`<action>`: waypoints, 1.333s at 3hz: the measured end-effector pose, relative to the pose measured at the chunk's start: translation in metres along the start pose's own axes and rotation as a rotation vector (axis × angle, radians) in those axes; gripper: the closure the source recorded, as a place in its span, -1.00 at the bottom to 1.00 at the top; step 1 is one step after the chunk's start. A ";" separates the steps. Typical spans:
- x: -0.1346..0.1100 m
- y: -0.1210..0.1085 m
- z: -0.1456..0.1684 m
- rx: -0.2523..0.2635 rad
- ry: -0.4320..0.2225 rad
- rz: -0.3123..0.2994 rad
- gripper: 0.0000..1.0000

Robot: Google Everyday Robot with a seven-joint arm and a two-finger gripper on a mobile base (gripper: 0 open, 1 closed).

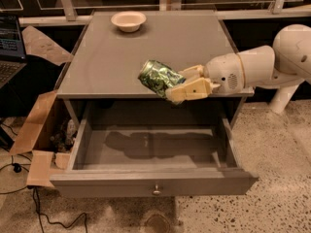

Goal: Place green can into top drawer

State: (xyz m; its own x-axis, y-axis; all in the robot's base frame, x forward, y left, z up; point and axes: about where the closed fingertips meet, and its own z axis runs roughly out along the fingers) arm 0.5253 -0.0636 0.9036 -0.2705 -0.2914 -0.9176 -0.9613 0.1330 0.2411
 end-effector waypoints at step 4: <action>0.101 -0.013 -0.004 0.262 0.176 0.137 1.00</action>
Offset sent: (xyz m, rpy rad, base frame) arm -0.0374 -0.0356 -0.0663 -0.1947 0.0411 -0.2828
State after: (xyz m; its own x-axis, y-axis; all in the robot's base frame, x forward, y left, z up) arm 0.5107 -0.0986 0.8091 -0.4226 -0.4096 -0.8084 -0.8758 0.4139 0.2482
